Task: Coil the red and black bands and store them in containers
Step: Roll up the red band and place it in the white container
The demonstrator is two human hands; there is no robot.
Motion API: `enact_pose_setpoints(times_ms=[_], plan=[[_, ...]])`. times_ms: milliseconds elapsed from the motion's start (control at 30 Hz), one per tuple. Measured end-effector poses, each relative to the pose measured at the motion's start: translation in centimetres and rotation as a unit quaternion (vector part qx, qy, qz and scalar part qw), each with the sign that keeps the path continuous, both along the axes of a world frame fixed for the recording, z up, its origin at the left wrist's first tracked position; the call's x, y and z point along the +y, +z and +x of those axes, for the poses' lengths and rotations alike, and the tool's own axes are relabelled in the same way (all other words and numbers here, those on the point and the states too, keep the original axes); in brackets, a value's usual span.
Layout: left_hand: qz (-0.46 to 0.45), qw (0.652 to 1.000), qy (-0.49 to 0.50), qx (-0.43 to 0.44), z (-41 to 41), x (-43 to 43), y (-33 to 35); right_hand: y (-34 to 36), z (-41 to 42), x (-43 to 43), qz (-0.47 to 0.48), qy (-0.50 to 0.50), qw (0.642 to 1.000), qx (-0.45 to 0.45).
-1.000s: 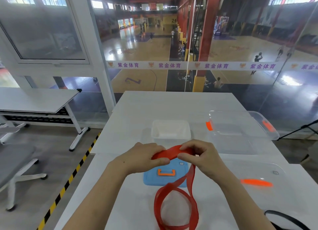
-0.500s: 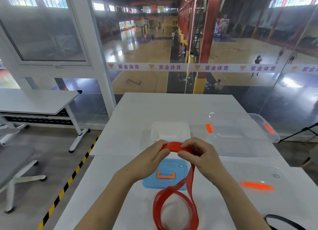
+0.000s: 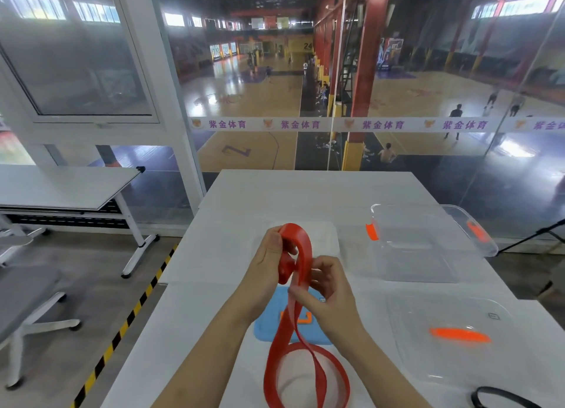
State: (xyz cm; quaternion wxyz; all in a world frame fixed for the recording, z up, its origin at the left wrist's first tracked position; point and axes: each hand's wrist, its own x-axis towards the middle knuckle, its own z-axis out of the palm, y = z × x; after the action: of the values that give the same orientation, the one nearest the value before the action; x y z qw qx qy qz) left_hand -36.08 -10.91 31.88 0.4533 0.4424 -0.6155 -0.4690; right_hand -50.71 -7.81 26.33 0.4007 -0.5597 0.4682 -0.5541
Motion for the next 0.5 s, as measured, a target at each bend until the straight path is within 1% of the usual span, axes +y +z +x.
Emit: enact_pose_setpoints(times_ms=[167, 333, 433, 500], plan=[[0.010, 1.000, 0.018, 0.009, 0.0, 0.1, 0.3, -0.2, 0.7, 0.3, 0.004, -0.007, 1.000, -0.005], [0.037, 0.996, 0.053, 0.058, 0.5, -0.4, -1.1, 0.1, -0.3, 0.2, 0.023, -0.026, 0.999, -0.017], [0.035, 0.998, 0.038, 0.045, 0.4, -0.1, -1.3, 0.2, -0.5, 0.3, 0.036, 0.001, 0.999, 0.018], [0.023, 0.999, 0.028, 0.031, 0.1, 0.0, -1.1, 0.1, -0.5, 0.5, 0.049, 0.010, 0.998, 0.023]])
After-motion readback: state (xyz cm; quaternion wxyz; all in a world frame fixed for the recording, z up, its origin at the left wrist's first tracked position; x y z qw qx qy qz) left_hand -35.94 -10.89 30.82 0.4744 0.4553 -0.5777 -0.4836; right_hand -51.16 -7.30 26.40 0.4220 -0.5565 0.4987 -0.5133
